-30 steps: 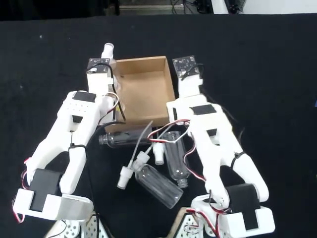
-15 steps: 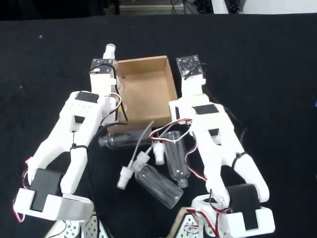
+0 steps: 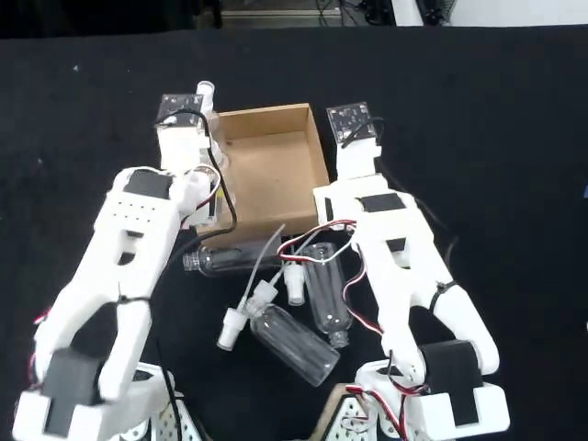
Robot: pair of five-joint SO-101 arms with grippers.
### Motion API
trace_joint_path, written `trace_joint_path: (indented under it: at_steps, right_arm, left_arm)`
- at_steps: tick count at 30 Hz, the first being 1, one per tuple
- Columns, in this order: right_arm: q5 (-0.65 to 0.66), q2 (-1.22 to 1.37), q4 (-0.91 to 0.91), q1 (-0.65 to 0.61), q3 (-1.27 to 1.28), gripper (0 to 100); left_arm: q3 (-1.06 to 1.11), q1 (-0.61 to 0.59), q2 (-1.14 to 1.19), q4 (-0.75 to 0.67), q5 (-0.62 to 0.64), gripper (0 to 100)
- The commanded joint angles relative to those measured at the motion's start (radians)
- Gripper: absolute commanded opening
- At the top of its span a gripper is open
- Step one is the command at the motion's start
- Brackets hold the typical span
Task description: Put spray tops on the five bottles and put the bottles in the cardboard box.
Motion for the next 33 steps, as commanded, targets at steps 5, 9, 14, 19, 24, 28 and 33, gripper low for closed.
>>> trace_joint_path:
  at_steps: [5,9,14,19,24,28,33]
  right_arm:
    - [0.003,-0.143,0.02,-0.008,-0.007,18.4]
    - [0.011,-0.243,0.069,-0.008,-0.007,18.4]
    - [0.011,-0.343,0.13,-0.006,-0.008,18.4]
    - [0.008,-0.41,0.178,-0.008,-0.012,11.3]
    - [0.011,-0.438,0.221,-0.081,-0.007,3.1]
    - [0.003,-0.435,0.221,-0.219,-0.001,1.1]
    - [0.002,-0.435,0.091,-0.354,0.074,1.0]
  left_arm:
    - [0.073,-0.021,-0.18,0.008,-0.057,13]
    - [0.11,-0.082,-0.239,0.008,-0.097,13]
    - [0.119,-0.17,-0.356,0.071,-0.098,13]
    - [0.142,-0.262,-0.43,0.086,-0.094,13]
    - [0.315,-0.383,-0.43,-0.181,0.026,12]
    - [0.49,-0.447,-0.43,-0.434,0.18,12]
    - [0.63,-0.472,-0.431,-0.663,0.253,4]
